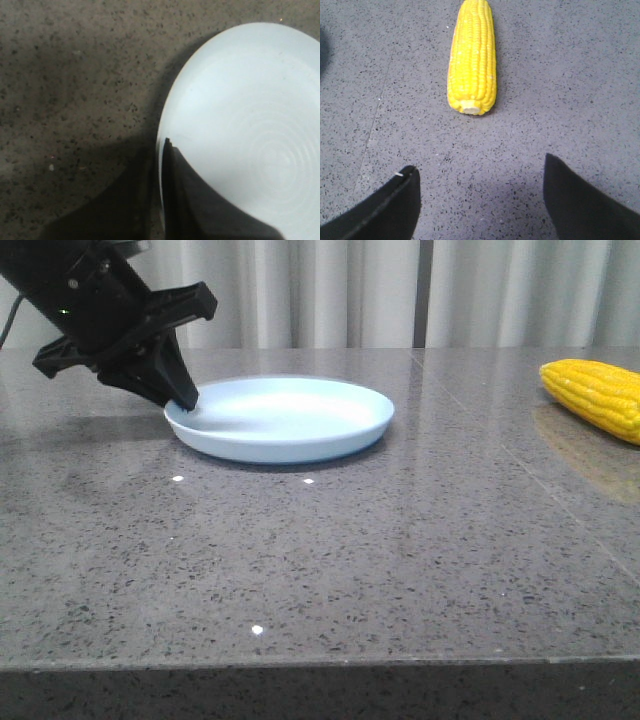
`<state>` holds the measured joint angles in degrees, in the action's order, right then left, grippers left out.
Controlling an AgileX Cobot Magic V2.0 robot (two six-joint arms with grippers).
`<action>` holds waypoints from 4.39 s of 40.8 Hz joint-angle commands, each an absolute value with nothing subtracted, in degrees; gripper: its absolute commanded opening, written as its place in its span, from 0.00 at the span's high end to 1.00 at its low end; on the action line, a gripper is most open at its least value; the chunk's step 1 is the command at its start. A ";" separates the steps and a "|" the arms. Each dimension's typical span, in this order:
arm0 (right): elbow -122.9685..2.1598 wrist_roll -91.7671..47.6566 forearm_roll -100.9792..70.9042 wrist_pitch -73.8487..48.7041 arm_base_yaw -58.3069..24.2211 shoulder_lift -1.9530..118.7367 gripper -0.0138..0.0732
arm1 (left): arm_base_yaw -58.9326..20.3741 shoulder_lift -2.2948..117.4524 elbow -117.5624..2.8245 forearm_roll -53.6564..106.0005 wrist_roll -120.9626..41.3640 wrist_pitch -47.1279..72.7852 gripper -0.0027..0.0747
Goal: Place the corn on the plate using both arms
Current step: 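Slide the plate toward the table center, then release and lift left gripper, then lower the right gripper onto the yellow corn cob and close it, then lift the corn with the right gripper and carry it over the plate, then lower the corn onto the plate and open the right gripper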
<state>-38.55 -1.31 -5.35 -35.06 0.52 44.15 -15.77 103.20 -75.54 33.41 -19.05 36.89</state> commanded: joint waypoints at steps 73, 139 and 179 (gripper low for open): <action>-53.62 -1.64 -5.13 -40.77 0.32 56.10 0.17 | -30.00 42.75 -54.72 13.16 -22.29 43.42 0.40; -91.30 -1.69 -6.89 -58.32 -8.27 92.09 0.56 | -30.00 42.75 -54.72 13.16 -22.29 43.00 0.40; -97.79 22.62 -6.31 -38.80 -32.67 105.77 0.47 | -30.00 42.75 -54.72 13.16 -22.29 43.00 0.40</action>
